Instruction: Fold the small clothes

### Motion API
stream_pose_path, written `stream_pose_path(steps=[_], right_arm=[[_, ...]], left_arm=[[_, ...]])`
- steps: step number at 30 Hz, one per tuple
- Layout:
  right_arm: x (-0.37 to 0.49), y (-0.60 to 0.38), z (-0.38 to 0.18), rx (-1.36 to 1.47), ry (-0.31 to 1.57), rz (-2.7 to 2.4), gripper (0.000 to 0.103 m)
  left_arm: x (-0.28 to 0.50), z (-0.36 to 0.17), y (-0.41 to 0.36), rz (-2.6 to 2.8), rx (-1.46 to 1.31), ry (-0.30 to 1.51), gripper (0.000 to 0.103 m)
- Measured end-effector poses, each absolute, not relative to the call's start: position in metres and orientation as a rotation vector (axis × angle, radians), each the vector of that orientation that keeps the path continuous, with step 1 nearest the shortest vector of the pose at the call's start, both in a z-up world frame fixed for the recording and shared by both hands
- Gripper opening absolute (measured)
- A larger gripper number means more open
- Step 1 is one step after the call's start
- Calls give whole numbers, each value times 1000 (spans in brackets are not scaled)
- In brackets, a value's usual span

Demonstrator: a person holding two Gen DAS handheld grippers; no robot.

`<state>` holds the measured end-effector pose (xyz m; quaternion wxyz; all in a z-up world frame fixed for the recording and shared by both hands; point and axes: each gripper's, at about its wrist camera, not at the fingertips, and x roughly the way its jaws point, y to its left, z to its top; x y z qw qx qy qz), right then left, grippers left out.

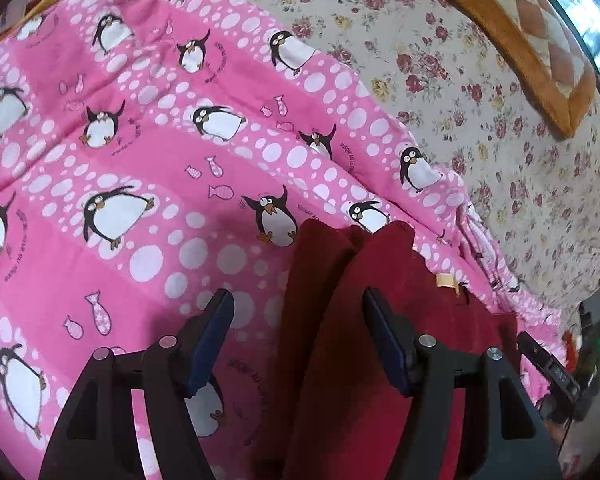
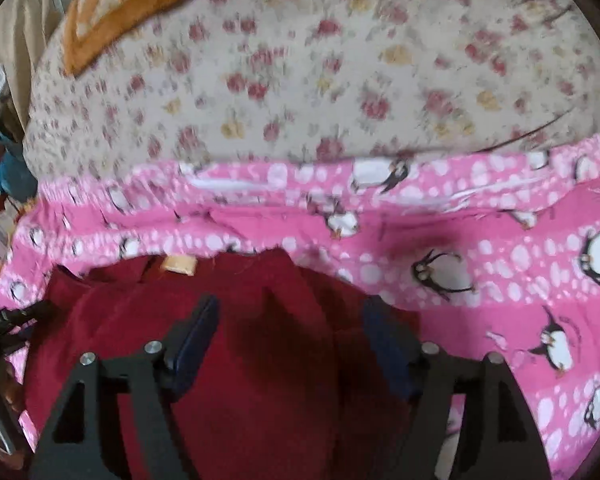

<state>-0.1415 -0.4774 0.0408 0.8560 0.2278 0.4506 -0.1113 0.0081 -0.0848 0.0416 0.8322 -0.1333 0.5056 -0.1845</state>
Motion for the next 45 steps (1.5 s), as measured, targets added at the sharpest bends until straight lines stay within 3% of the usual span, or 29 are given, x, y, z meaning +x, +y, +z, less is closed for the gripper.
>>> stream_pose_path(steps=[1, 2, 3, 8, 12, 14, 17, 20, 29, 45], right_arm=[[-135, -476, 32, 477, 973, -215, 64], [-132, -474, 27, 472, 991, -204, 28], [-129, -471, 23, 454, 1022, -199, 8], [-147, -486, 38, 412, 919, -296, 8], [-139, -496, 11, 436, 997, -340, 9], [-141, -493, 11, 425, 999, -354, 15], [-154, -490, 29, 462, 957, -355, 33], [-169, -477, 51, 454, 937, -311, 38], [-157, -391, 68, 448, 987, -32, 39], [-58, -273, 40, 369, 1037, 172, 38]], left_arm=[[7, 41, -87, -388, -266, 1068, 46], [8, 41, -88, -386, -261, 1068, 46], [8, 41, -89, -387, -257, 1070, 46], [8, 37, -96, -382, -219, 1066, 46], [9, 27, -103, -363, -173, 1081, 46], [8, 28, -102, -364, -174, 1077, 46], [4, 34, -100, -367, -175, 1058, 46], [0, 40, -101, -379, -170, 1041, 46], [-28, 57, -100, -399, -97, 986, 46], [-44, 50, -79, -424, -81, 1034, 46]])
